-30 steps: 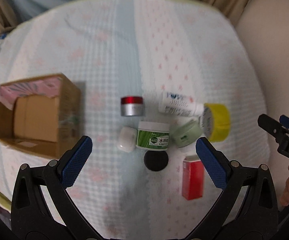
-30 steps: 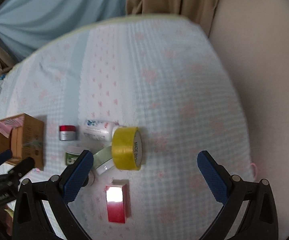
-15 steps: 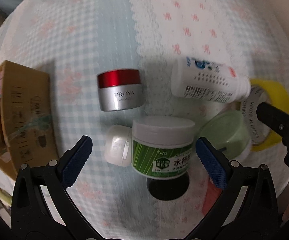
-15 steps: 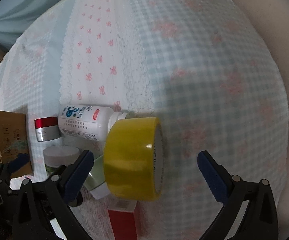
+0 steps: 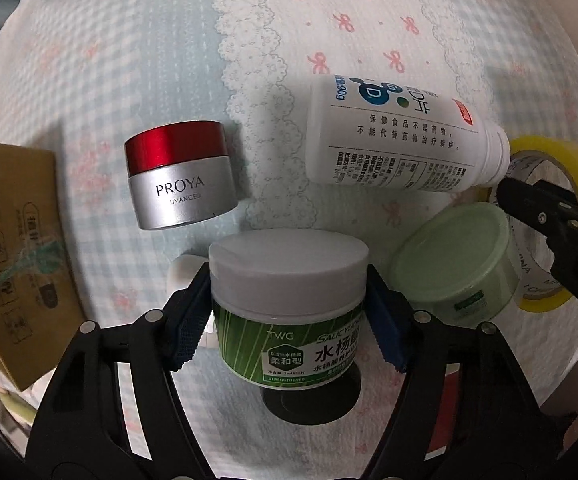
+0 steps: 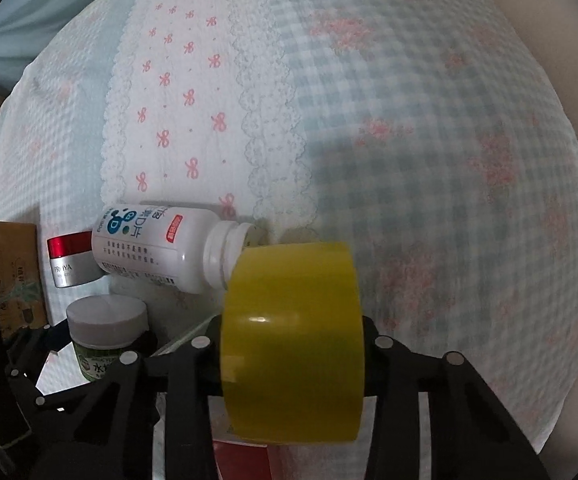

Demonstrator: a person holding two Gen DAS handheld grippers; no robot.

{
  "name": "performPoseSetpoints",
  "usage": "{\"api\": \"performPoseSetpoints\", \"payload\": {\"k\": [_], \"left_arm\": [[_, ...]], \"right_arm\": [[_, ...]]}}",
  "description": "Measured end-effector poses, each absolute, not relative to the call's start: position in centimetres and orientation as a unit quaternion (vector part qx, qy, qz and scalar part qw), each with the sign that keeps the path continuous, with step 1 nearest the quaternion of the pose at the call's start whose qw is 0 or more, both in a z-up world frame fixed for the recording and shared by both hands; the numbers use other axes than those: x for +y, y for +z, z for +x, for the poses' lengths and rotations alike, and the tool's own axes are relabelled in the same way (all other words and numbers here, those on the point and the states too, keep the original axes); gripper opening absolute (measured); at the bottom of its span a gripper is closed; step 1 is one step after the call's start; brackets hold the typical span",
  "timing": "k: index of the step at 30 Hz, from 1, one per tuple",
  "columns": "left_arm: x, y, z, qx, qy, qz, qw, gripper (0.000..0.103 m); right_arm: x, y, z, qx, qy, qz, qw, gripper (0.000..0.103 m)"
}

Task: Organize rigid objects
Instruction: 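Close the left gripper on the TWG jar while the right gripper grasps the yellow tape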

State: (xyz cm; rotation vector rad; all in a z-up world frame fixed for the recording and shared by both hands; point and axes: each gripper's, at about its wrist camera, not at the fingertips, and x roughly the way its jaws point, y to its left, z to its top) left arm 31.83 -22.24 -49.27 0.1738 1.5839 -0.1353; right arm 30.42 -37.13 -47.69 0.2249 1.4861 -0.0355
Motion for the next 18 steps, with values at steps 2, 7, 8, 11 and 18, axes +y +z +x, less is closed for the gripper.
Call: {"api": "performPoseSetpoints", "payload": {"k": [2, 7, 8, 11, 18], "left_arm": [[-22.0, -49.4, 31.7, 0.709, -0.061, 0.076, 0.698, 0.068], [-21.8, -49.0, 31.4, 0.706, -0.058, 0.071, 0.702, 0.068], [-21.7, -48.8, 31.5, 0.706, -0.058, 0.070, 0.703, 0.068], [-21.0, -47.9, 31.4, 0.700, -0.057, 0.063, 0.709, 0.068], [-19.7, -44.8, 31.2, 0.683, -0.062, 0.052, 0.726, 0.068]], "right_arm": [[-37.0, -47.7, 30.4, 0.675, -0.016, 0.100, 0.731, 0.036], [-36.8, -47.7, 30.0, 0.674, -0.019, 0.108, 0.731, 0.035], [-36.9, -47.6, 29.9, 0.673, -0.021, 0.111, 0.731, 0.035], [-37.7, -46.8, 29.5, 0.669, -0.026, 0.109, 0.734, 0.035], [-39.0, -43.3, 28.4, 0.650, -0.045, 0.112, 0.750, 0.035]]}}
